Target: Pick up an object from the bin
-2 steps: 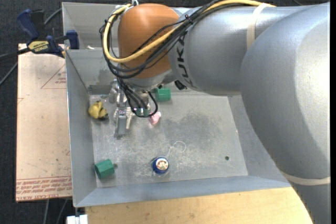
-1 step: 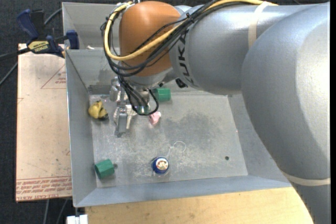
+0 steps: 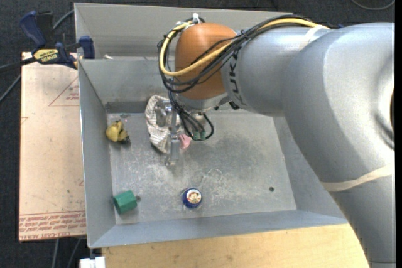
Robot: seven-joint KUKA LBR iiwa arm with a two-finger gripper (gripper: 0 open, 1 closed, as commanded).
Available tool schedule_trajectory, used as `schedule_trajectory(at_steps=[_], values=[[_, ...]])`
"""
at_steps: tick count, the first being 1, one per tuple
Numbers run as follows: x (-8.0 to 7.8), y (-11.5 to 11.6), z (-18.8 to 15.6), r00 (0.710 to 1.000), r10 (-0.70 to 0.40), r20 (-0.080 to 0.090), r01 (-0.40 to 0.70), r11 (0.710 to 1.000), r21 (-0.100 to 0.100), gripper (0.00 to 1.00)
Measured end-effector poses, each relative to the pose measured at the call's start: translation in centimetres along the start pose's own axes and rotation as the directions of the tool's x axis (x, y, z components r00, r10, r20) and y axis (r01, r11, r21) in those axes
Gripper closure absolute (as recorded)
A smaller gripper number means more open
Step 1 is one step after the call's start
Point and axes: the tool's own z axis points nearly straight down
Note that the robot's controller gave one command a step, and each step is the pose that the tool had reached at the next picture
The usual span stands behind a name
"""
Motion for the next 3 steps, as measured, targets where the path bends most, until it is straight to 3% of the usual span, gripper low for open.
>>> schedule_trajectory(at_steps=[1,2,3], values=[[-0.6,1.1,-5.6,0.996,0.084,0.01,-0.084,0.996,-0.003,0.0],[-0.1,0.1,0.1,1.0,0.002,0.003,-0.002,1.0,-0.002,0.0],[-1.8,1.4,-0.2,0.953,-0.302,0.011,0.303,0.953,0.0,0.0]])
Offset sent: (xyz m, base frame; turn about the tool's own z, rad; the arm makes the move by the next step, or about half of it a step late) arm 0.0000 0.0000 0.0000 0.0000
